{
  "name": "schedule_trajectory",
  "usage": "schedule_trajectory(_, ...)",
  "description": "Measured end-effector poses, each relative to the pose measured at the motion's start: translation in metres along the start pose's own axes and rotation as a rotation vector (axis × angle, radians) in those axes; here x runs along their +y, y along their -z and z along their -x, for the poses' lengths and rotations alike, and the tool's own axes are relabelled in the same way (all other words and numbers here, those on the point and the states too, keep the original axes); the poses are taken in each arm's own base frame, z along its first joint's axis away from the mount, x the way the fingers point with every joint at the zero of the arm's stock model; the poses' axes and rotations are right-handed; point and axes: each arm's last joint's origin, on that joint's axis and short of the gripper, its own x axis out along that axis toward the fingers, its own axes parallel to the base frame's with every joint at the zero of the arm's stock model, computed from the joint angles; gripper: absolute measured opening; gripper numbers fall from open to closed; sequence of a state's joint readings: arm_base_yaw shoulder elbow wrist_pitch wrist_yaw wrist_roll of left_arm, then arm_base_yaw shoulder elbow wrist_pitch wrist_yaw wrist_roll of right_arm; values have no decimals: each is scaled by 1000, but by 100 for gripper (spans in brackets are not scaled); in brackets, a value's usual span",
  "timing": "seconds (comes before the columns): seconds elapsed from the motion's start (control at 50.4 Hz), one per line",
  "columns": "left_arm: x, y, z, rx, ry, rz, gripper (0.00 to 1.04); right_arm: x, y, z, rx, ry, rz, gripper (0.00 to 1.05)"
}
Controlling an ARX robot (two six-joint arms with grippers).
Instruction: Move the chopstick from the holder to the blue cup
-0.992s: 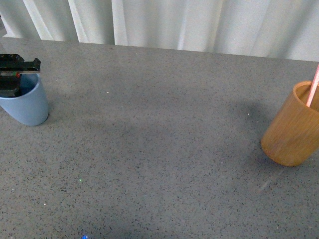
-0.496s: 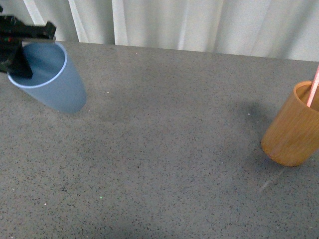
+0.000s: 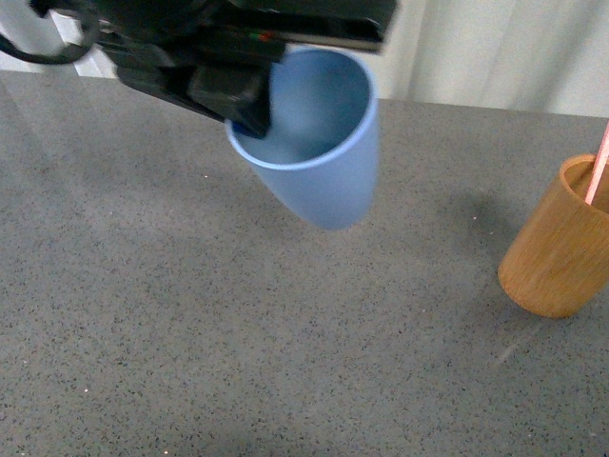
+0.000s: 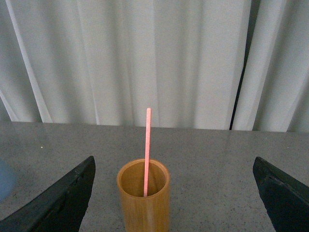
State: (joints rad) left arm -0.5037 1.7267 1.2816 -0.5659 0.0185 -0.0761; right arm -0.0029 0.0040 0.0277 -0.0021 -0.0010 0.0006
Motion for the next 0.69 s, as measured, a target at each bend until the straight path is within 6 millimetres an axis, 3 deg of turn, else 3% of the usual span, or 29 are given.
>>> schedule_trajectory(0.159,-25,-3,-15,16,12,-31,3,0,0,0,0,0,0,95)
schedule_trajectory(0.278,-43,0,-37,50,-7,-68,3,0,0,0,0,0,0,95)
schedule_trajectory(0.694,-48,17,-93,147,-101,-102,3,0,0,0,0,0,0,95)
